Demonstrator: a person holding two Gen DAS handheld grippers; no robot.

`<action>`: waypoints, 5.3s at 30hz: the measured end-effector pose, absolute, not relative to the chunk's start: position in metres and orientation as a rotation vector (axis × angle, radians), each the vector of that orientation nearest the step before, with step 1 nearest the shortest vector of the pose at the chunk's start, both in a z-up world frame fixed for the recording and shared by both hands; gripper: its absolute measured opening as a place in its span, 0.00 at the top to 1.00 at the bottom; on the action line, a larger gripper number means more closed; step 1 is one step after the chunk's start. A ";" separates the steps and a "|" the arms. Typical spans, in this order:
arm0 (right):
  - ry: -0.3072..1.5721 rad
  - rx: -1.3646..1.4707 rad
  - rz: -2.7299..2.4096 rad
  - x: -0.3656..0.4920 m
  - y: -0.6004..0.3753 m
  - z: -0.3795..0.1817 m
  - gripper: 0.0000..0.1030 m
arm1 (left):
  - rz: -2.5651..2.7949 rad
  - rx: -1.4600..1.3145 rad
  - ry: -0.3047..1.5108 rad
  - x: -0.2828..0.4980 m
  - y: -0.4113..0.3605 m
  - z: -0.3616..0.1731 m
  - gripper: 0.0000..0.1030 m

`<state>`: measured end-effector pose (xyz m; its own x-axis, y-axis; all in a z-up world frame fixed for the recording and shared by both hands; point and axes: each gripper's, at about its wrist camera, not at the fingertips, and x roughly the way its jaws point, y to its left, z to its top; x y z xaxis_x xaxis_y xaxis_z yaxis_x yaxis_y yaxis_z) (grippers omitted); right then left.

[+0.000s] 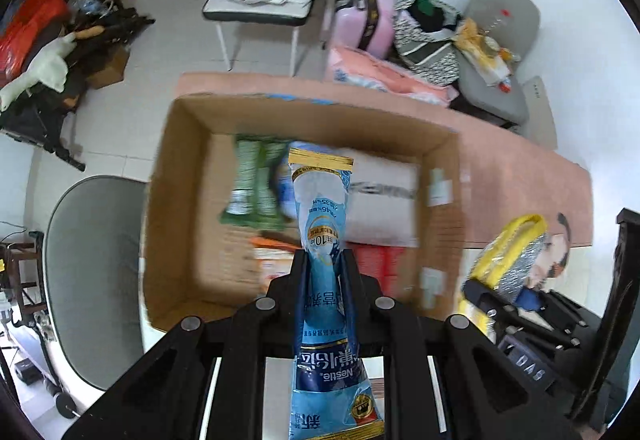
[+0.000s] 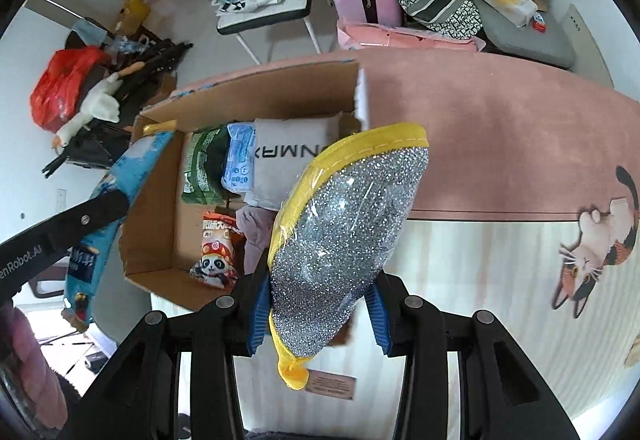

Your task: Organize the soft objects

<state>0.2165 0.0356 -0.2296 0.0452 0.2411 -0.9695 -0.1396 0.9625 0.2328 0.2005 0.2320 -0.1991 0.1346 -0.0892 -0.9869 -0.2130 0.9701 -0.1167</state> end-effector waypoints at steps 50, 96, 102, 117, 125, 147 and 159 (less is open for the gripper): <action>1.448 -0.095 0.133 0.157 0.088 -0.225 0.00 | 0.191 -0.145 1.380 0.128 0.265 -0.217 0.01; 0.945 -0.120 0.156 -0.027 0.027 0.062 0.00 | 0.179 -0.090 0.942 -0.033 0.217 0.030 0.01; 0.938 -0.131 0.121 -0.027 0.024 0.067 0.00 | 0.177 -0.097 0.949 -0.033 0.216 0.026 0.01; 0.940 -0.134 0.116 -0.024 0.023 0.066 0.00 | 0.175 -0.099 0.963 -0.031 0.214 0.022 0.01; 0.943 -0.137 0.119 -0.019 0.020 0.063 0.00 | 0.177 -0.096 0.965 -0.030 0.214 0.021 0.01; 0.934 -0.147 0.111 -0.015 0.020 0.065 0.00 | 0.180 -0.087 0.964 -0.028 0.220 0.020 0.01; 0.938 -0.148 0.118 -0.015 0.018 0.063 0.00 | 0.175 -0.080 0.972 -0.026 0.223 0.021 0.01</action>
